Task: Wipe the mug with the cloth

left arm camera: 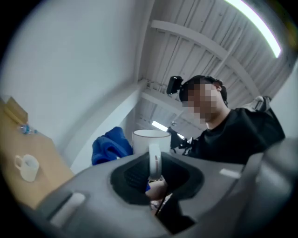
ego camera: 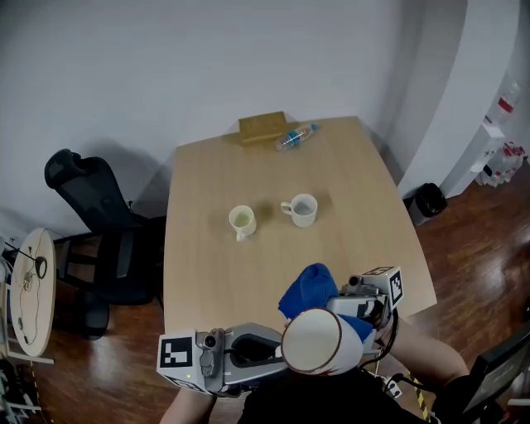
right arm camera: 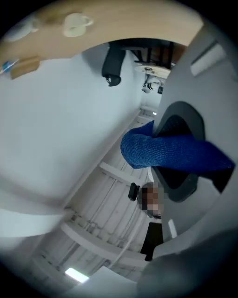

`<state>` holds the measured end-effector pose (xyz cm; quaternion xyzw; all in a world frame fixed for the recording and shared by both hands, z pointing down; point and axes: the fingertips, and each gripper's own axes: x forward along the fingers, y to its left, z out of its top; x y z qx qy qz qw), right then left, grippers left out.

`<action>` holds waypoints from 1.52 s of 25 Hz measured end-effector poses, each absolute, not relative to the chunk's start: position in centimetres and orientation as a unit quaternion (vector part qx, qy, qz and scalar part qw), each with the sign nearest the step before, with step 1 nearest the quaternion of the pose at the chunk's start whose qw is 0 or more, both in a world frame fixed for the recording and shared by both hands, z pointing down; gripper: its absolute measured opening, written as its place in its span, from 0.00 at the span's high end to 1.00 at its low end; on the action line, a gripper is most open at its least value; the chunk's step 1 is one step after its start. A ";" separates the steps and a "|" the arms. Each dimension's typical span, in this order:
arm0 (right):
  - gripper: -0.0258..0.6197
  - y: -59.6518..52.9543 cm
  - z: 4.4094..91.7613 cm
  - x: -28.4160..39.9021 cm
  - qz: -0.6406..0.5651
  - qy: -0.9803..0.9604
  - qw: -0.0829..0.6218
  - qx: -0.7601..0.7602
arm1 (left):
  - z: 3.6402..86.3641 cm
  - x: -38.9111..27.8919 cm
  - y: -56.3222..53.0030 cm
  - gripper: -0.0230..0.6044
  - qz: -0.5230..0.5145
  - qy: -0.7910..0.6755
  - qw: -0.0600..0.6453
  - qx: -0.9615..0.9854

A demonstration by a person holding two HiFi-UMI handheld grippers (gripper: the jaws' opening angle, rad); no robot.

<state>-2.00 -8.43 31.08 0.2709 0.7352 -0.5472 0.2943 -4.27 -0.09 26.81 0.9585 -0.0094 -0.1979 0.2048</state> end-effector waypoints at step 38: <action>0.79 -9.5 29.8 -6.7 0.393 0.870 -0.055 -0.292 | 32.5 -10.7 -12.5 0.87 -0.359 -0.351 0.399 0.767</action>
